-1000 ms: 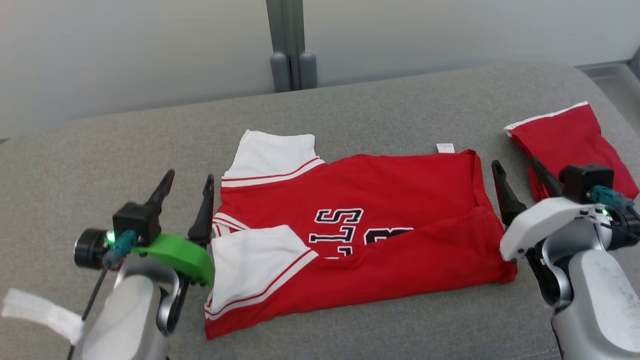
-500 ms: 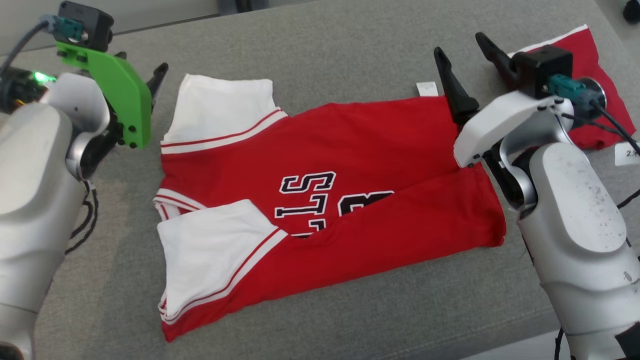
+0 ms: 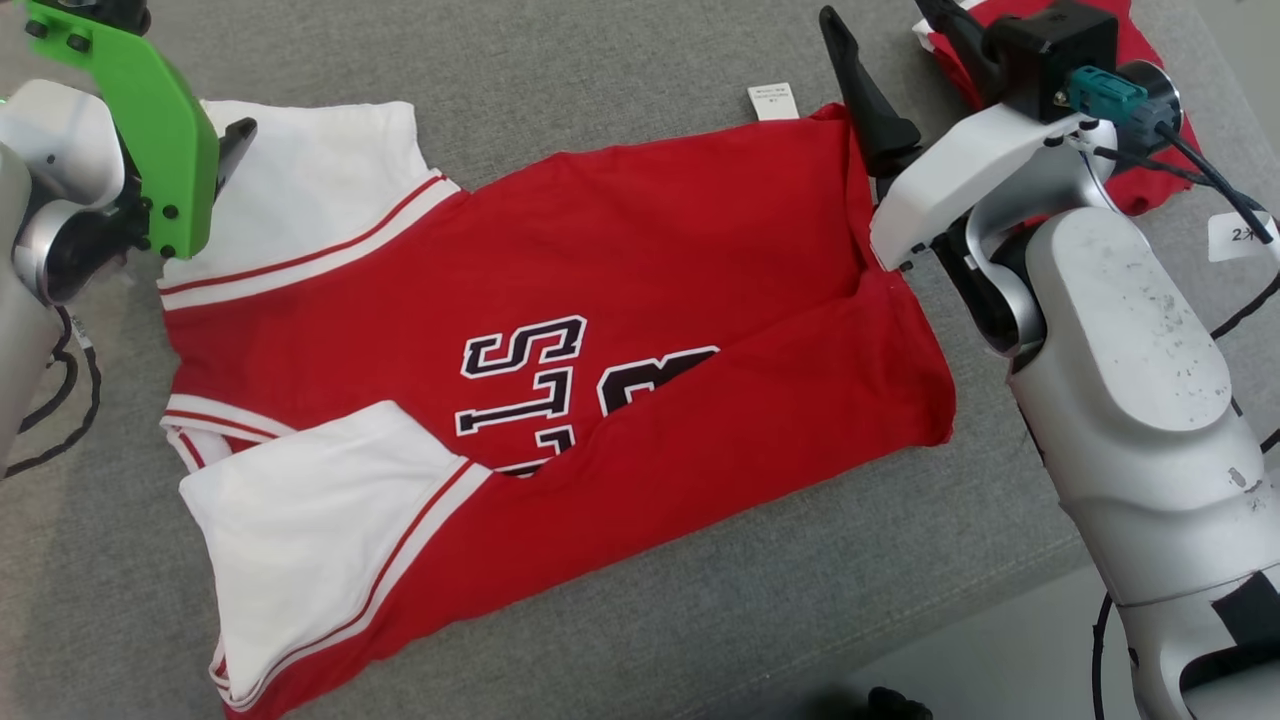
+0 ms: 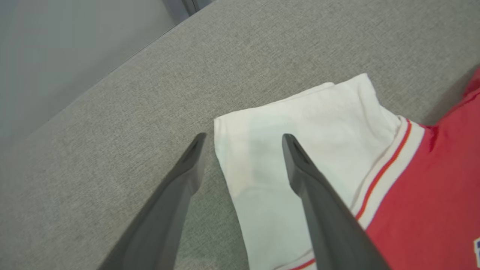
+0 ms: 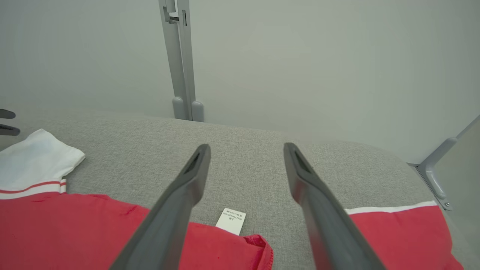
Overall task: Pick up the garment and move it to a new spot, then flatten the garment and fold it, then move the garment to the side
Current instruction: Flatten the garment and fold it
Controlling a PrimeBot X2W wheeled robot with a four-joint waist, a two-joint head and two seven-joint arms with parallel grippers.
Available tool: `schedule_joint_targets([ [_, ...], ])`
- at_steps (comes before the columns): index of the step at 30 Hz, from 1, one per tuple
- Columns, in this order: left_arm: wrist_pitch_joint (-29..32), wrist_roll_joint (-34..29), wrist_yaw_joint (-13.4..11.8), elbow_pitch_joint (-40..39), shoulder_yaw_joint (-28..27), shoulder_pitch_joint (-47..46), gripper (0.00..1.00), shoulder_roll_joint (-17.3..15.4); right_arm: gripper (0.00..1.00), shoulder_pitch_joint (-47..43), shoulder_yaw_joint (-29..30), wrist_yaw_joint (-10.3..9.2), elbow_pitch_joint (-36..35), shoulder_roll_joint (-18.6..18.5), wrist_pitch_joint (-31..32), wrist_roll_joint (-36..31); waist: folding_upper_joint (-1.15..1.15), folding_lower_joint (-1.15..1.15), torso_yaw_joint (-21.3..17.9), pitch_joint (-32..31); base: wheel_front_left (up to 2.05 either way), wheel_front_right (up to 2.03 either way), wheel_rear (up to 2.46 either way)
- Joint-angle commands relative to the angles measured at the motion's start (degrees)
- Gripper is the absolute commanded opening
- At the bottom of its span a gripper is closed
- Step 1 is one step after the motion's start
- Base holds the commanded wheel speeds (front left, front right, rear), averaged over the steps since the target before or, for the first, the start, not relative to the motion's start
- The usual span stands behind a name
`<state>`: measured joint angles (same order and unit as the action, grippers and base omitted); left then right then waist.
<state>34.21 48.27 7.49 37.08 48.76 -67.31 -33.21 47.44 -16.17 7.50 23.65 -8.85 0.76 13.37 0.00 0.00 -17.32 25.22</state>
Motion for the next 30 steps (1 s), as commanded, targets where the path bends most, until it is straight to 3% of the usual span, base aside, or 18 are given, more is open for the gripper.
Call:
schedule_joint_targets([
  [1,-0.24,0.54,-0.05,0.61,0.69,-1.78,1.00,-1.18,1.00,0.84,-0.31,-0.02,0.43,0.17,-0.64,0.29,0.00,0.00,-1.74,1.88,0.00,0.00,0.00],
  [16,0.11,3.75,-0.04,7.41,7.26,-5.05,1.00,-1.43,1.00,2.06,-1.02,-0.02,2.29,0.20,-2.71,1.56,0.00,0.00,-3.12,4.13,0.00,0.00,0.00],
  [17,0.36,4.17,-0.04,7.54,7.66,-5.08,0.92,-1.39,1.00,2.05,-1.00,-0.02,2.36,0.16,-2.76,1.56,0.00,0.00,-3.05,4.14,0.00,0.00,0.00],
  [19,-0.05,4.44,-0.04,7.41,8.61,-5.39,0.00,-1.39,1.00,2.12,-1.01,-0.02,2.52,0.00,-2.80,1.68,0.00,0.00,-2.80,4.18,0.00,0.00,0.00],
  [23,-2.91,6.16,-0.05,7.85,8.36,-5.83,0.00,-0.72,1.00,1.62,-0.69,-0.02,3.06,-0.63,-2.61,1.59,0.00,0.00,-1.61,3.41,0.00,0.00,0.00],
  [30,-14.64,5.87,-0.05,6.00,9.86,-3.70,0.00,1.52,1.00,-0.42,-1.41,-0.02,6.01,-4.06,0.80,4.71,0.00,0.00,3.66,-1.05,0.00,0.00,0.00],
])
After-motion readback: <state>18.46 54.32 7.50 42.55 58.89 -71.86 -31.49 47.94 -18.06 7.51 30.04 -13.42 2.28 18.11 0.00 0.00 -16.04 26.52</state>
